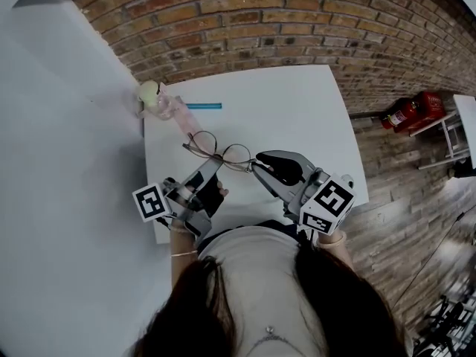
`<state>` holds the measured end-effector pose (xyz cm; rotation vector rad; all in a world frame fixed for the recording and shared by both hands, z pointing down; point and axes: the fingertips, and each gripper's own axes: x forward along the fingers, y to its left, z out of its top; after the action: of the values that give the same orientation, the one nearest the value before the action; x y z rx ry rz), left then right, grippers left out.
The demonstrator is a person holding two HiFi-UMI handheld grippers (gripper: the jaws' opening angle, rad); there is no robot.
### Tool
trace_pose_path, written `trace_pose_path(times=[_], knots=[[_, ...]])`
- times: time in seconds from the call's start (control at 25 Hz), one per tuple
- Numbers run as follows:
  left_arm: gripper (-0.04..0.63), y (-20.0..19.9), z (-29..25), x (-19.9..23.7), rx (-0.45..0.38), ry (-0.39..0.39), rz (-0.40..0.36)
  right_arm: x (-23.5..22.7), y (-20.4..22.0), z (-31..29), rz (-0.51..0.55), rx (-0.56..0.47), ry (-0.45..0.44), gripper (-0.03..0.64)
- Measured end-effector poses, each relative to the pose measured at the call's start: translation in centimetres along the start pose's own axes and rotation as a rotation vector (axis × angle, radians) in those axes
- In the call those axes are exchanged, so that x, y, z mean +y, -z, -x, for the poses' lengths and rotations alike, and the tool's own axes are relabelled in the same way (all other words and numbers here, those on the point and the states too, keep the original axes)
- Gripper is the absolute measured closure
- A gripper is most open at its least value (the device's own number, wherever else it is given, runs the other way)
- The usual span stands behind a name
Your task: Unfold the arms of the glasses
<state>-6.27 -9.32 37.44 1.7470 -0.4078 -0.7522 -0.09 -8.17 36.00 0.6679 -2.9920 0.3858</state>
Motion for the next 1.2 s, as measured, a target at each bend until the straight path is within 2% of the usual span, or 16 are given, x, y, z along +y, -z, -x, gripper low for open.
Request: trace_pose_path(times=[0.36,1.2], knots=[[0.574,0.2,-0.1,-0.1,0.012,0.007,0.006,0.6,0.0,0.2,-0.028,0.007,-0.077,0.568],[0.574,0.2,0.1,1.8,0.004,-0.101,-0.066,0.5,-1.2,0.5,0.000,-0.042,-0.062,0.574]])
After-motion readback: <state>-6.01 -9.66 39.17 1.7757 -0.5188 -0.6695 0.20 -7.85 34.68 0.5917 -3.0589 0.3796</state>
